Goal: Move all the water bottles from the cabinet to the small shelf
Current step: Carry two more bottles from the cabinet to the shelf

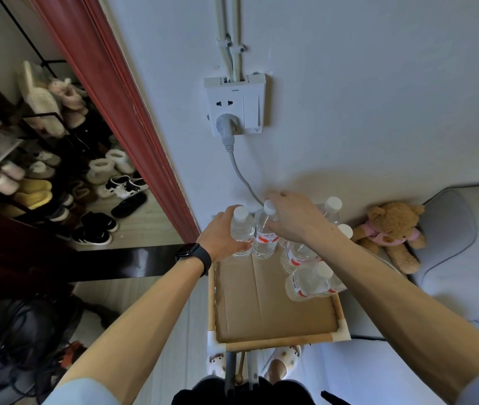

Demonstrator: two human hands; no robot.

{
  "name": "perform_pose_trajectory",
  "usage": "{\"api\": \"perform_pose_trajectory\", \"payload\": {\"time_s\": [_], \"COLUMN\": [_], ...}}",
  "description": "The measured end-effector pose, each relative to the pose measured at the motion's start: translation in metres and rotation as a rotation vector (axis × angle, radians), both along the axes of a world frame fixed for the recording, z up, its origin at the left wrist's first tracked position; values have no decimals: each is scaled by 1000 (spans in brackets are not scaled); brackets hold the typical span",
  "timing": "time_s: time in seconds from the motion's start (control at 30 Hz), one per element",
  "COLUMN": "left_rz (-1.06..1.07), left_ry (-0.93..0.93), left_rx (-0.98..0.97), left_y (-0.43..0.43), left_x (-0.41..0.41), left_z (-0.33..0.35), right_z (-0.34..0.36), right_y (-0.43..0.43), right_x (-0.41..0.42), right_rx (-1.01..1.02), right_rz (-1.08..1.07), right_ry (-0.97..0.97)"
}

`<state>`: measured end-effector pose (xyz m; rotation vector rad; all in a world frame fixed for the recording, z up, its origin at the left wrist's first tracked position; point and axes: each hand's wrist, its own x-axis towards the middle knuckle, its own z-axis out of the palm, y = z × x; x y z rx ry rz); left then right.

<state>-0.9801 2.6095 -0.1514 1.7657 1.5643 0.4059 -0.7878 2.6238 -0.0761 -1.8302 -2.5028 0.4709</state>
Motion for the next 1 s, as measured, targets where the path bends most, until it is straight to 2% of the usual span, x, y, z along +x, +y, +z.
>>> {"api": "perform_pose_trajectory", "payload": {"time_s": [0.73,1.0], "left_rz": [56,36], "left_ry": [39,83], "left_rx": [-49,-57], "left_y": [-9,-38], "left_x": [-7,-31], "left_z": [4,7], "right_z": [10,31], "right_y": [-8,-77], "right_x": [0,20], "right_rx": [-1,91], "right_rz": [-2,-180], "right_ry": [-24,197]}}
